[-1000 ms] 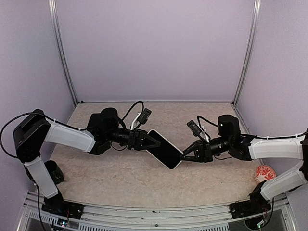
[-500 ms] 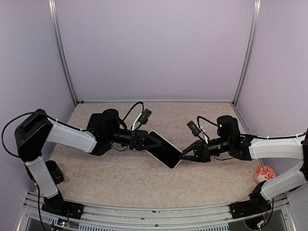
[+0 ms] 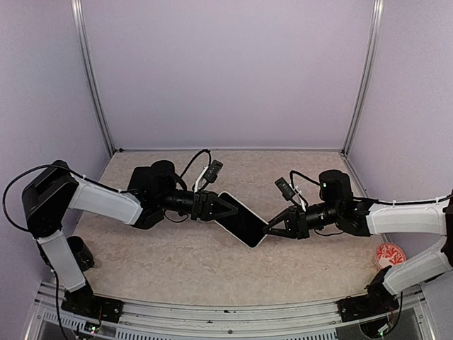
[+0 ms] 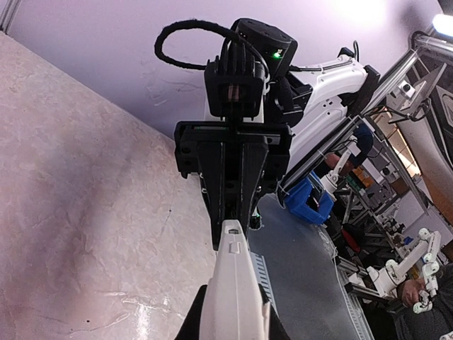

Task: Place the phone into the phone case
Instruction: Press the phone with the phone case at the bottom corners of the phone case.

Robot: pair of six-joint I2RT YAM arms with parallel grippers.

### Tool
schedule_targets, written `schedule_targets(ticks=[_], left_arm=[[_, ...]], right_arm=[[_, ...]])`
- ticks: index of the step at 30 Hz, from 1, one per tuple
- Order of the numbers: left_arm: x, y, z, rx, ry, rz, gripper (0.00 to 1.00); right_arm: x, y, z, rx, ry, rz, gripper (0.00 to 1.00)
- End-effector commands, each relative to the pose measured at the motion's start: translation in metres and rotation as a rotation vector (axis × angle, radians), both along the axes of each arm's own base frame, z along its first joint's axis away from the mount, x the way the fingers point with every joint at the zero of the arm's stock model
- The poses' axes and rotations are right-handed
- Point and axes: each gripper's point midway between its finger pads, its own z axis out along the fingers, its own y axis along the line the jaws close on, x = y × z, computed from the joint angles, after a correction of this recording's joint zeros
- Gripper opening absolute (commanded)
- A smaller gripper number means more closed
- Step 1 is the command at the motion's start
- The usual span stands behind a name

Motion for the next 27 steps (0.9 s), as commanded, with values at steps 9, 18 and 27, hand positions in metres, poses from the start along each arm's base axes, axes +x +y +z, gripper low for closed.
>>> schedule_targets(ticks=[9, 18, 27], left_arm=[[0.001, 0.003, 0.028, -0.093, -0.071, 0.029, 0.00], [0.005, 0.014, 0.038, -0.133, -0.065, 0.081, 0.00], [0.009, 0.019, 0.043, -0.157, -0.063, 0.114, 0.00]], right_arm=[[0.007, 0.002, 0.011, 0.014, -0.052, -0.033, 0.32], [0.010, 0.001, 0.010, 0.012, -0.051, -0.059, 0.55], [0.011, 0.002, 0.011, 0.017, -0.050, -0.061, 0.63]])
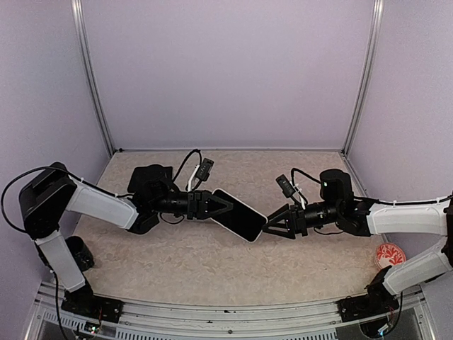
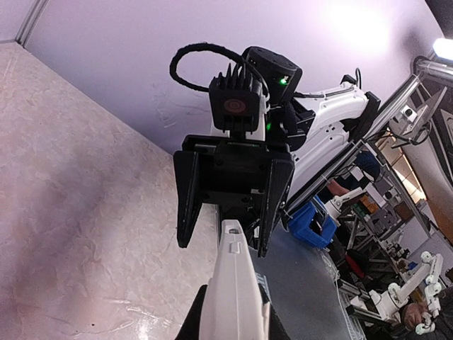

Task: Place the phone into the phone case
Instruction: Press the phone with the phone case at the bottom corners of the phone case.

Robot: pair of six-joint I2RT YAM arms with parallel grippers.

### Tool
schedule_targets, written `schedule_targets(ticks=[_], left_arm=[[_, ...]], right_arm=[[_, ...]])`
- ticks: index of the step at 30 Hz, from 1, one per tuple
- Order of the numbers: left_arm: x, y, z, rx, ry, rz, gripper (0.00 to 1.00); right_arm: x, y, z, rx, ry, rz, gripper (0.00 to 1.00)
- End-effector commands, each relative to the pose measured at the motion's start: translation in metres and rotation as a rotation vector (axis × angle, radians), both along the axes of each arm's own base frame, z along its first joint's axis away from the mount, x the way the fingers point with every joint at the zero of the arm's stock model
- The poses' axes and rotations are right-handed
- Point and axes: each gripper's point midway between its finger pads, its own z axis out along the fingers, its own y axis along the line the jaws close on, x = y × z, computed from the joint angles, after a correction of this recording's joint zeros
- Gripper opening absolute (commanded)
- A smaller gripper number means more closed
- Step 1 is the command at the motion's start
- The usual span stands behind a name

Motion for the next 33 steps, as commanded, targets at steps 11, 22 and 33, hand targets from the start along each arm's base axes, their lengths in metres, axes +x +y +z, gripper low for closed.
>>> schedule_targets(ticks=[11, 22, 33], left_arm=[[0.002, 0.013, 0.058, -0.198, -0.081, 0.073, 0.00], [0.001, 0.009, 0.066, -0.244, -0.068, 0.102, 0.00], [-0.001, 0.003, 0.057, -0.236, -0.051, 0.091, 0.00]], right_arm=[[0.000, 0.006, 0.017, 0.077, -0.006, 0.008, 0.70], [-0.005, 0.025, 0.023, 0.122, -0.015, 0.053, 0.73], [-0.010, 0.034, 0.021, 0.139, -0.001, 0.078, 0.38]])
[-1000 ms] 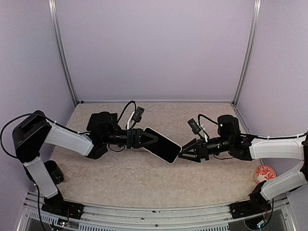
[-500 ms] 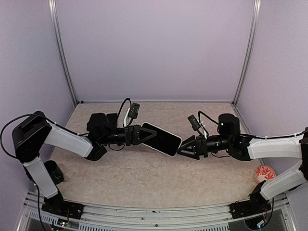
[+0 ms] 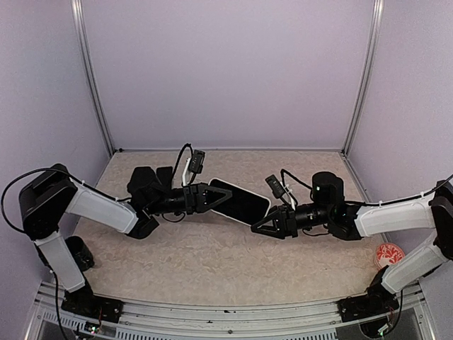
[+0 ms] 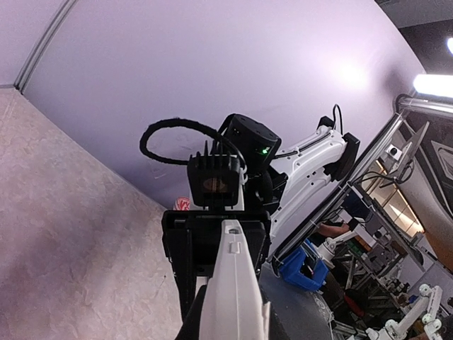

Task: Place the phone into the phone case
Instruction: Press the phone with the phone case at the bottom corners of the phone case.

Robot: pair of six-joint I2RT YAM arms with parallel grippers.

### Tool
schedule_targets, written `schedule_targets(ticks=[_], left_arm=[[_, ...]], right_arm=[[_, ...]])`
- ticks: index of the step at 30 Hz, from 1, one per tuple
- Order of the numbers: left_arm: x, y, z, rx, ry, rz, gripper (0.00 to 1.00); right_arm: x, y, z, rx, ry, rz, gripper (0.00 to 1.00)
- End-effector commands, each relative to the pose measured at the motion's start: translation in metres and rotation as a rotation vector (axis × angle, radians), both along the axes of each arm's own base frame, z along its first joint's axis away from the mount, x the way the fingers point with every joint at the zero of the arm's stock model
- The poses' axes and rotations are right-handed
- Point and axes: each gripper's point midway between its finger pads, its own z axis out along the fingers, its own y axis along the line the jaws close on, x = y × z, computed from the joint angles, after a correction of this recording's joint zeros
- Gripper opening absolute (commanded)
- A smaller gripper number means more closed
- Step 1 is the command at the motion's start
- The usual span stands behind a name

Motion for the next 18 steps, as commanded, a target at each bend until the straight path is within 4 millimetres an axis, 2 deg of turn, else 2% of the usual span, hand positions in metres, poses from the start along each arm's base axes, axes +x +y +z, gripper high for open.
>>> schedule_targets(ticks=[1, 5, 8, 12, 18], left_arm=[[-0.003, 0.001, 0.018, -0.069, -0.052, 0.002, 0.00], [-0.004, 0.001, 0.017, -0.066, -0.053, 0.003, 0.00], [-0.003, 0.001, 0.015, -0.062, -0.049, 0.004, 0.00], [-0.002, 0.001, 0.012, -0.056, -0.046, 0.012, 0.01], [-0.001, -0.001, 0.006, -0.027, -0.048, 0.017, 0.05]], right_arm=[[0.000, 0.005, 0.013, 0.044, -0.025, 0.009, 0.37], [-0.001, 0.004, 0.018, 0.061, -0.031, 0.009, 0.32], [-0.001, 0.004, 0.017, 0.062, -0.026, 0.005, 0.20], [0.000, 0.005, 0.011, 0.048, -0.012, 0.003, 0.00], [0.002, 0.004, 0.005, 0.018, -0.012, -0.008, 0.00]])
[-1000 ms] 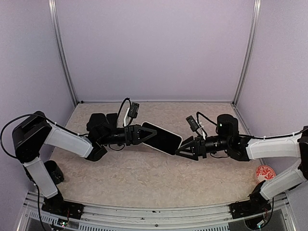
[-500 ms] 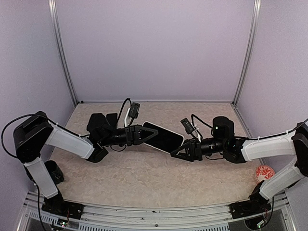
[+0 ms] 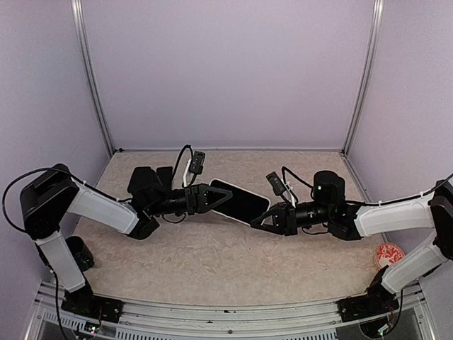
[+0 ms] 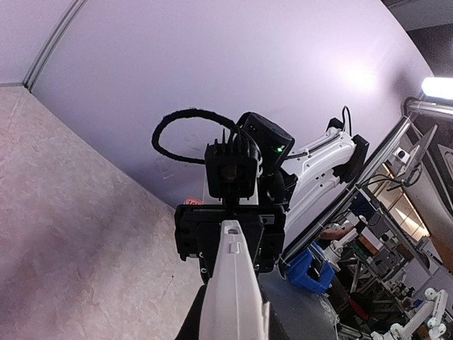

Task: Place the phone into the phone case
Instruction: Press the phone with the phone case at the bottom corners of the phone case.

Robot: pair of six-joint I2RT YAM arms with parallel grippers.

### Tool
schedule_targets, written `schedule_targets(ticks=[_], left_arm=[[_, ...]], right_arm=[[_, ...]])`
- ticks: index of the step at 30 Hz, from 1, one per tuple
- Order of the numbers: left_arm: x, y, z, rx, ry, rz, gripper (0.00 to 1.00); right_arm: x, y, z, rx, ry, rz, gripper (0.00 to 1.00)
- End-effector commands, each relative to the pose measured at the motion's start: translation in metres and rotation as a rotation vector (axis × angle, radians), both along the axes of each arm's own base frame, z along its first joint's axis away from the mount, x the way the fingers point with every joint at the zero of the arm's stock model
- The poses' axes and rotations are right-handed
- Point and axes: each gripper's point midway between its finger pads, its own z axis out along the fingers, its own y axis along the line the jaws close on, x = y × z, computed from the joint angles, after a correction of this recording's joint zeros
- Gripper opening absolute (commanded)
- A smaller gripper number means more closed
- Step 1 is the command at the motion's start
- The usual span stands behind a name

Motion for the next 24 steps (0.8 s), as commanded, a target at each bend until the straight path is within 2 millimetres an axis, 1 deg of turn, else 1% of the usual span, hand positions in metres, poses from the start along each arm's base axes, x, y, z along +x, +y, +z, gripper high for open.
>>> schedule_targets(ticks=[1, 2, 4, 6, 7, 9, 11, 14, 21, 24], left_arm=[[-0.006, 0.000, 0.011, -0.026, -0.061, -0.008, 0.05], [-0.005, 0.000, 0.009, -0.015, -0.064, -0.010, 0.04], [-0.007, 0.000, 0.008, 0.001, -0.072, -0.021, 0.04], [-0.009, 0.002, 0.007, 0.012, -0.084, -0.035, 0.03], [-0.010, 0.002, 0.006, 0.022, -0.085, -0.043, 0.03], [-0.011, 0.003, 0.005, 0.037, -0.094, -0.057, 0.03], [-0.011, 0.005, 0.005, 0.052, -0.105, -0.062, 0.02], [-0.013, 0.005, 0.003, 0.084, -0.118, -0.085, 0.02], [-0.019, 0.000, -0.006, 0.163, -0.139, -0.156, 0.02], [-0.020, 0.000, -0.008, 0.183, -0.145, -0.168, 0.02]], right_arm=[[0.000, 0.002, -0.004, -0.022, -0.025, -0.001, 0.00], [0.000, 0.001, -0.005, -0.036, -0.031, -0.002, 0.09], [0.003, 0.000, -0.006, -0.067, -0.055, -0.020, 0.33], [0.005, -0.004, -0.005, -0.094, -0.085, -0.042, 0.52], [0.005, -0.006, -0.005, -0.102, -0.098, -0.048, 0.58], [0.004, -0.009, -0.003, -0.118, -0.117, -0.048, 0.66], [0.002, -0.012, -0.002, -0.130, -0.128, -0.043, 0.70], [-0.001, -0.013, -0.003, -0.144, -0.133, -0.023, 0.72], [-0.006, -0.012, -0.007, -0.160, -0.113, 0.017, 0.73], [-0.008, -0.012, -0.010, -0.168, -0.101, 0.037, 0.71]])
